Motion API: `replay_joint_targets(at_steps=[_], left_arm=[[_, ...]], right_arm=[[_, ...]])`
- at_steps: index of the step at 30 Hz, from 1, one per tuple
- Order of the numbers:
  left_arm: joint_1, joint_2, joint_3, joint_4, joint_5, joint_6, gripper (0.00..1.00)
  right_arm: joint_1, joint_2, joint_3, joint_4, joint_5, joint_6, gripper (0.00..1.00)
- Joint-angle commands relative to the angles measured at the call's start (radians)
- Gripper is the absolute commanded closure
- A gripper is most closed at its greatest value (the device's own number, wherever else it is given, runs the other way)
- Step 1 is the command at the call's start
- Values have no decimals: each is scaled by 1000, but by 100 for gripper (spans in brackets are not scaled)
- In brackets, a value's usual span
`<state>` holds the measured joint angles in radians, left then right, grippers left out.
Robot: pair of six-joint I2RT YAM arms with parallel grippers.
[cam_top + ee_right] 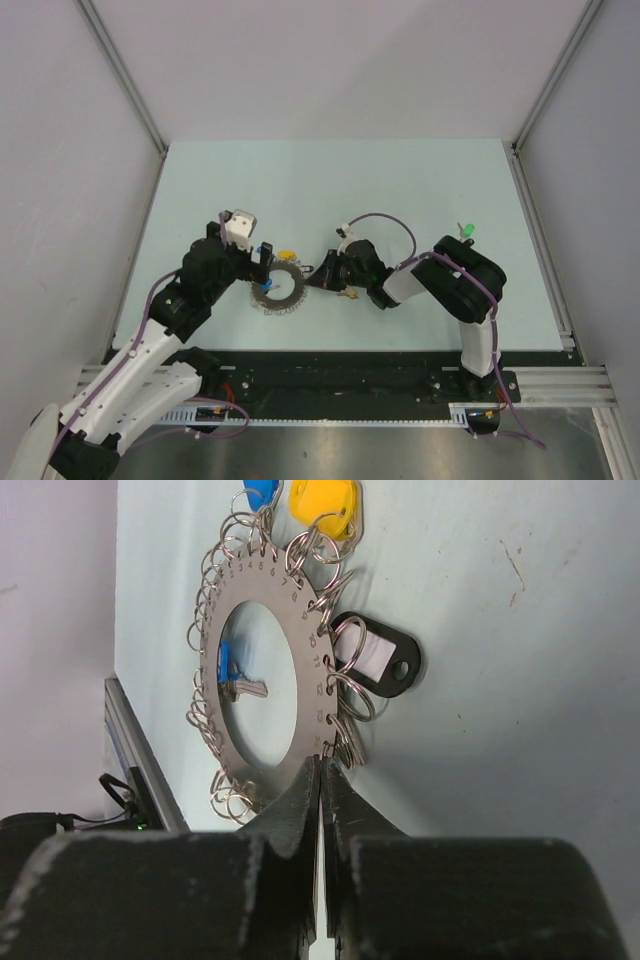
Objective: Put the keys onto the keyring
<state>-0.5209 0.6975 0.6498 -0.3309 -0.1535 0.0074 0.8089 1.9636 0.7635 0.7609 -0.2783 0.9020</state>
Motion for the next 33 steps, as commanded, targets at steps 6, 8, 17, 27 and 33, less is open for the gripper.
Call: replay_joint_targets(at_steps=[6, 8, 17, 27, 33], left_arm=[[5, -3, 7, 16, 31, 5, 0], [5, -7, 7, 18, 31, 5, 0], [7, -81, -10, 42, -6, 6, 0], [12, -188, -36, 124, 144, 80, 0], [13, -228, -15, 171, 339, 131, 0]], right_arm=[[-1, -120, 132, -195, -39, -292, 100], [-2, -143, 166, -282, -64, -360, 100], [10, -181, 413, -673, -104, -791, 100], [18, -255, 646, -1007, -170, -1156, 100], [19, -367, 735, -1166, -176, -1301, 100]])
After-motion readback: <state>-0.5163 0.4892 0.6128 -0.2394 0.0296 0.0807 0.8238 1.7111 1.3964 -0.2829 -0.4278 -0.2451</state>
